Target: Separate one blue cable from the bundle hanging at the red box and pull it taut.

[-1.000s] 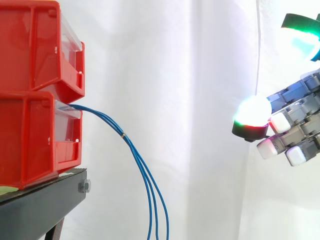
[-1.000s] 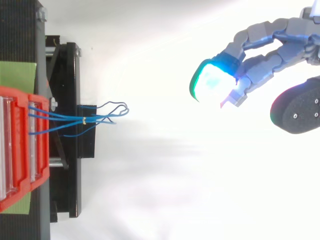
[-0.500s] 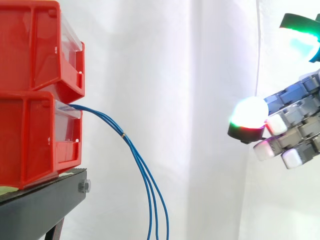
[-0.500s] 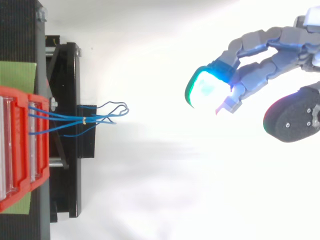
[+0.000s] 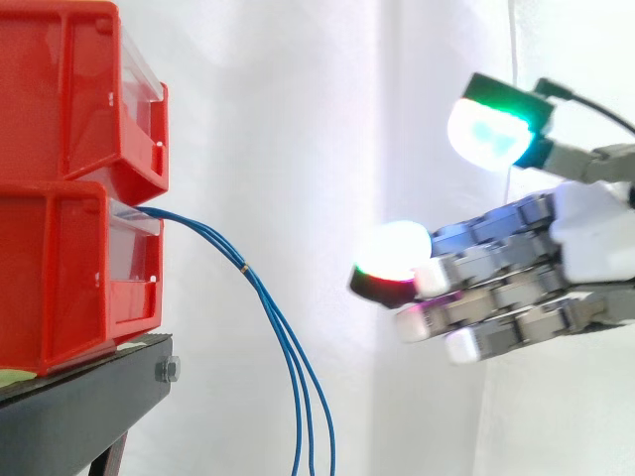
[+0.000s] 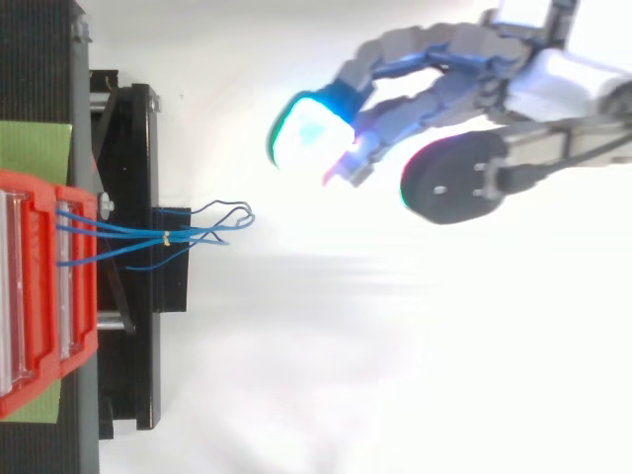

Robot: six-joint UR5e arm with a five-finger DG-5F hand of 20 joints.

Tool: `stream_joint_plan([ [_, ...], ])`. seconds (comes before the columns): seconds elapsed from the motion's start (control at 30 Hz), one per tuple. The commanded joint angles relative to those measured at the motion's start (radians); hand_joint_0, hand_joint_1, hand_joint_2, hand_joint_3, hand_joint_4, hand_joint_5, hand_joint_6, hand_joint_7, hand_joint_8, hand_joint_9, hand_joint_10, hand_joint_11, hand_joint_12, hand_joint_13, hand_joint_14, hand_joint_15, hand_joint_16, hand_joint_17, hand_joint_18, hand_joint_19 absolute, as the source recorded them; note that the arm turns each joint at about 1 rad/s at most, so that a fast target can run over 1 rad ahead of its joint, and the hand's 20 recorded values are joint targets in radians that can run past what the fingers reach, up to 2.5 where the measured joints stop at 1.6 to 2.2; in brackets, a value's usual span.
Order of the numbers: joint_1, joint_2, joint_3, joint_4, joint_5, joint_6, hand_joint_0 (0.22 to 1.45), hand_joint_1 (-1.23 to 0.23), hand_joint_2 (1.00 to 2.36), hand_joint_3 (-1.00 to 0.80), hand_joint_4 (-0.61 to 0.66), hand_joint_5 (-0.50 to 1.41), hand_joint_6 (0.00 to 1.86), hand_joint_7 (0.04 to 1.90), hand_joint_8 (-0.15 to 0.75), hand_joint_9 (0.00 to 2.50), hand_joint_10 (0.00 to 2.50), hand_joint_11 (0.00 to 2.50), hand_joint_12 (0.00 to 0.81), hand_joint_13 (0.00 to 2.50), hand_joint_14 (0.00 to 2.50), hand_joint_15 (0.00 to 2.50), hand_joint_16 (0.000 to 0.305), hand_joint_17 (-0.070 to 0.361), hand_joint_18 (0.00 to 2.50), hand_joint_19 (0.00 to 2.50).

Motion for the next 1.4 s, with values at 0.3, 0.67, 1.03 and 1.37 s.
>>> stream_joint_plan([
  [0.3,0.007,-0.158,0.176,-0.029,-0.005,-0.029,0.57,-0.60,1.00,-0.47,0.28,-0.17,0.50,0.81,0.340,0.83,0.01,0.34,0.330,0.58,0.01,0.24,0.042,0.094,0.54,0.40],
  [0.67,0.024,-0.262,0.264,0.017,-0.023,-0.063,0.58,-0.63,1.00,-0.50,0.29,-0.17,0.50,0.82,0.339,0.84,0.01,0.34,0.328,0.59,0.01,0.25,0.042,0.094,0.54,0.40],
  [1.03,0.030,-0.275,0.264,0.038,-0.068,-0.045,0.57,-0.69,1.00,-0.50,0.31,-0.16,0.50,0.88,0.338,0.86,0.01,0.39,0.329,0.63,0.01,0.27,0.040,0.091,0.55,0.40],
  [1.37,0.018,-0.273,0.264,0.117,-0.121,-0.002,0.59,-0.63,1.00,-0.46,0.30,-0.14,0.50,0.98,0.347,0.92,0.01,0.45,0.329,0.68,0.01,0.30,0.039,0.088,0.57,0.41],
])
